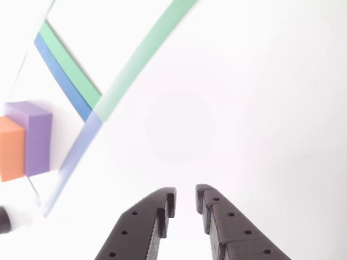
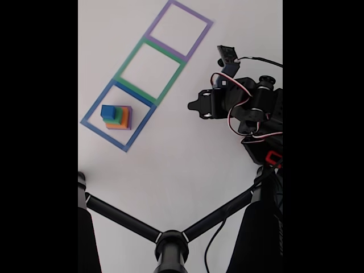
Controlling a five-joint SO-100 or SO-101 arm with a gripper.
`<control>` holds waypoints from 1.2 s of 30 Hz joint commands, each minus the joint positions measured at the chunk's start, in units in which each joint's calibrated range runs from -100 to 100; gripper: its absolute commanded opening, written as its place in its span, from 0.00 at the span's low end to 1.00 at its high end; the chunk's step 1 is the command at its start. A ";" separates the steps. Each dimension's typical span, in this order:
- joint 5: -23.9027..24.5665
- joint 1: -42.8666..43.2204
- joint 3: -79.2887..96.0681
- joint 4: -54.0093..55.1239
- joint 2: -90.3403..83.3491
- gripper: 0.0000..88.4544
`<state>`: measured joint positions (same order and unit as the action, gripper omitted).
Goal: Tower of hanoi
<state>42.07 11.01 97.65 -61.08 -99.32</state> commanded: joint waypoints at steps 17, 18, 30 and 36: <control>12.96 0.30 -0.47 -1.19 -0.59 0.00; 13.13 0.11 -0.56 -1.19 -0.59 0.00; 16.00 -0.27 0.17 0.99 -0.59 0.00; 27.84 -0.56 0.26 1.80 -0.59 0.00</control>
<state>61.97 11.01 97.39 -60.83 -99.32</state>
